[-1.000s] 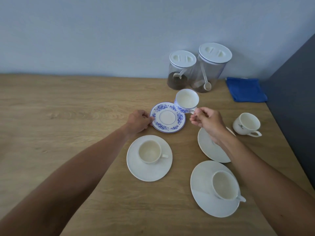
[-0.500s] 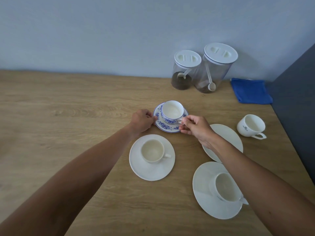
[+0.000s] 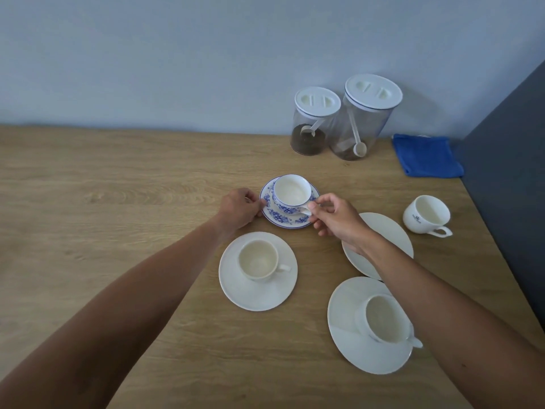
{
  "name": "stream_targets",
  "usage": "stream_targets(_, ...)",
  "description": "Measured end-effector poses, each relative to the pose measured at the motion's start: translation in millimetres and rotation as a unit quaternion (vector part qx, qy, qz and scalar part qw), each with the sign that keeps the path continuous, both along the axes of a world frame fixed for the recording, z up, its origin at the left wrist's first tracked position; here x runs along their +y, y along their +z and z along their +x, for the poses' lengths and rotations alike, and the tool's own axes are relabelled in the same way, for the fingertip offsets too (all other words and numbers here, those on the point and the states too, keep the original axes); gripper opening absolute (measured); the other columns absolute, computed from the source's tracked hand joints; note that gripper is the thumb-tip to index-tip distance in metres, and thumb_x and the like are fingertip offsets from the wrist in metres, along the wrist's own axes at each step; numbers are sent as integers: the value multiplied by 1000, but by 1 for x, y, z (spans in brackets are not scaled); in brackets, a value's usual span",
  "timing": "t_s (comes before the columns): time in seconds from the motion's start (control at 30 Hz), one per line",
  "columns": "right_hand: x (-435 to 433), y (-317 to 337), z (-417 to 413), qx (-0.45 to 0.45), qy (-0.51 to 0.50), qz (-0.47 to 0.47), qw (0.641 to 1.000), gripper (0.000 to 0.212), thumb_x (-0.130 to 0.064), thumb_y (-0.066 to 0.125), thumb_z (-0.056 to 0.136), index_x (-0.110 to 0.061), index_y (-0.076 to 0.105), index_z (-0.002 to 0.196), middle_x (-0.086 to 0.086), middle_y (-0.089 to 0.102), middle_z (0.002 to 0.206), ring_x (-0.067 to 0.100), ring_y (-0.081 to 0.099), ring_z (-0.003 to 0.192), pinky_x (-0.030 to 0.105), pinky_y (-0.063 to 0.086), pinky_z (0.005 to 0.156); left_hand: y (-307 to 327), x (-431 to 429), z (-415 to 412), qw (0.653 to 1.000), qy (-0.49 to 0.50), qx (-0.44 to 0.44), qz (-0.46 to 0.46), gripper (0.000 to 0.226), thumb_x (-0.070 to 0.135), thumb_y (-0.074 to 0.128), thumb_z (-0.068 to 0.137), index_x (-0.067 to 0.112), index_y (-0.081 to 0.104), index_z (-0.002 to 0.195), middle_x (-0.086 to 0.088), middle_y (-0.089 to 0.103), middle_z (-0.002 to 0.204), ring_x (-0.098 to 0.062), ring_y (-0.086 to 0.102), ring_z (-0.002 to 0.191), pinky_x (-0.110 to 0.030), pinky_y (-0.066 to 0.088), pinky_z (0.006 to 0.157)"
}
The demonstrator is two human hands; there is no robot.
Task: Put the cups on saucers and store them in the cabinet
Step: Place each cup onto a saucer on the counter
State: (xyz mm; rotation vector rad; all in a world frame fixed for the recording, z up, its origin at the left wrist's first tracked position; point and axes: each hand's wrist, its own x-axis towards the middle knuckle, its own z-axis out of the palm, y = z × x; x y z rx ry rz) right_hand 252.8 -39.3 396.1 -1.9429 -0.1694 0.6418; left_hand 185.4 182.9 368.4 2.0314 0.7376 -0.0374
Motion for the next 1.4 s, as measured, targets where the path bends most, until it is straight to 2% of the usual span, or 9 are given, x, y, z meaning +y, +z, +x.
stream_targets(0.17,-28,16,0,-74,1,-51,996,27,-47,64,91,-25,63,107,2,70,98,11,66,77,26,54,59,14,6,0,997,52,-52,-2,17,36,67,84,19,65,83,-1,68,72,-17,57,65,-33,51,72)
stream_targets(0.47,-134,40,8,-144,-127,-72,979,17,-37,65,93,-22,65,102,2,70,95,12,62,72,27,48,61,78,-66,23,992,-75,-95,-24,15,30,67,88,16,65,93,-1,67,69,-11,55,53,-21,46,50)
stream_targets(0.63,-185,38,8,-188,-205,-130,952,14,-36,60,95,-24,63,100,-3,65,95,11,59,83,26,44,63,73,-131,32,983,-181,-33,16,14,29,68,87,17,65,93,2,66,70,-7,54,54,-23,48,59)
stream_targets(0.73,-203,31,10,-171,-237,-141,946,19,-40,57,97,-24,58,106,-3,60,106,16,58,94,30,42,72,59,-156,34,974,-224,33,22,25,31,63,89,13,59,107,-9,71,83,-16,56,56,-22,43,50)
stream_targets(0.93,-218,14,12,-104,-217,-159,957,31,-42,49,101,-18,61,117,-1,64,101,18,61,90,35,51,74,40,-180,33,944,-263,143,140,31,31,48,93,6,54,110,-10,69,75,-23,59,56,-28,52,62)
stream_targets(1.03,-218,12,12,-92,-208,-130,965,22,-35,47,103,-21,60,113,0,65,91,13,60,74,27,49,59,28,-182,32,947,-251,146,139,36,32,50,92,5,52,116,-15,73,98,-30,70,82,-40,58,80)
stream_targets(1.13,-218,13,15,-76,-203,-89,972,16,-27,47,104,-23,61,110,3,68,95,15,64,76,28,50,57,22,-183,33,951,-233,148,137,40,32,51,93,3,53,120,-15,70,112,-33,66,104,-42,55,90)
stream_targets(1.27,-216,13,20,-5,-235,10,972,19,-21,47,104,-15,62,114,8,70,102,16,71,89,28,58,67,21,-185,34,958,-215,149,115,38,29,50,96,-2,59,115,-14,68,116,-35,63,110,-41,51,96)
stream_targets(1.4,-215,14,18,-13,-244,34,969,24,-22,47,104,-10,61,120,10,70,102,16,72,89,27,59,72,18,-188,37,968,-184,134,100,35,29,56,92,-2,66,106,-17,71,108,-33,67,104,-41,54,93)
